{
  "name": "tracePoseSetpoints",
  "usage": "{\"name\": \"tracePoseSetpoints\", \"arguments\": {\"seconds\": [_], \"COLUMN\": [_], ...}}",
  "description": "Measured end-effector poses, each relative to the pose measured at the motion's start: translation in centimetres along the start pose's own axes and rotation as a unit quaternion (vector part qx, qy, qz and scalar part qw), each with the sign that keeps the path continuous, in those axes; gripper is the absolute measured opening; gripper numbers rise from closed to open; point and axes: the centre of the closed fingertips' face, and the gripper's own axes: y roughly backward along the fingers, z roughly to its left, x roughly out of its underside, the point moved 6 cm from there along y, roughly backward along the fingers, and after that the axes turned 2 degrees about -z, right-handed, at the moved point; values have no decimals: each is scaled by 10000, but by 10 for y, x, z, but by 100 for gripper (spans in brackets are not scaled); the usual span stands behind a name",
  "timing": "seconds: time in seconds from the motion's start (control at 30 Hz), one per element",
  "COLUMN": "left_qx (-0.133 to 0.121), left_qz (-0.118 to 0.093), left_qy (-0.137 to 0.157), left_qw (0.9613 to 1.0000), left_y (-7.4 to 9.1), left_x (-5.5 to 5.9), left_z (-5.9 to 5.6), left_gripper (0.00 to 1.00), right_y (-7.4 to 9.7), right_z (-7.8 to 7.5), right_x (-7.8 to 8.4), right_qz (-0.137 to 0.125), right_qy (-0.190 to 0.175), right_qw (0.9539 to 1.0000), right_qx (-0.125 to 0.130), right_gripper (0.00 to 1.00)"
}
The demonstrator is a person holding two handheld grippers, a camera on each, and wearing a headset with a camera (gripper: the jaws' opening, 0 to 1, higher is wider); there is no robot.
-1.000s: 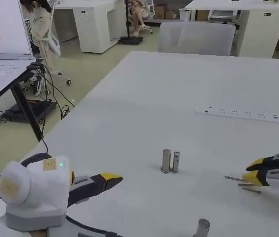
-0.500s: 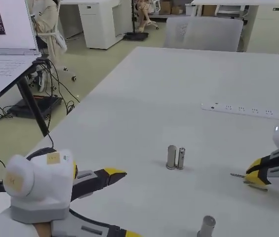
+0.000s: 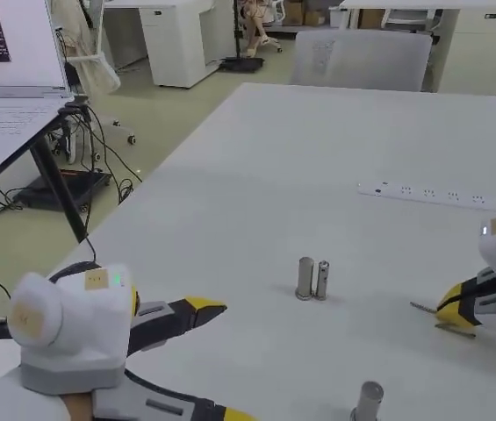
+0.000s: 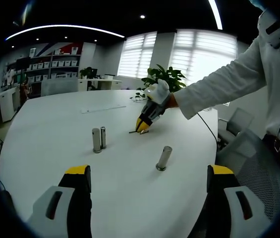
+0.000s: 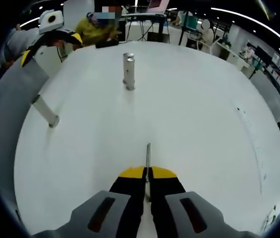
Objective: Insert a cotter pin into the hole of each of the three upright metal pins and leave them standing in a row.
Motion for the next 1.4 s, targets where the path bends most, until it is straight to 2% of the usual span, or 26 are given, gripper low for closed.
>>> {"name": "tracePoseSetpoints", "arguments": {"seconds": [0.33,0.6,1.03,1.2,1.4], "left_qx": [47,90,278,399,605], "left_qz": [-24,-56,-185,-221,-246], "left_qy": [-31,-122,-273,-318,-363], "left_qw": [10000,9999,9991,9985,9972], "left_y": [-2,-2,-7,-11,-17], "left_x": [-3,-8,-17,-19,-23], "left_z": [-2,-5,-15,-22,-29], "left_gripper": [97,97,96,95,89], "right_y": [11,25,59,71,82], "right_z": [-4,2,38,57,75], "right_x": [-9,-18,-33,-41,-51], "right_qz": [-161,-285,-365,-375,-445], "right_qy": [-50,-197,-249,-207,-159], "right_qw": [9998,9992,9990,9991,9988], "right_qx": [140,203,84,10,-125], "right_gripper": [2,2,1,1,1]}}
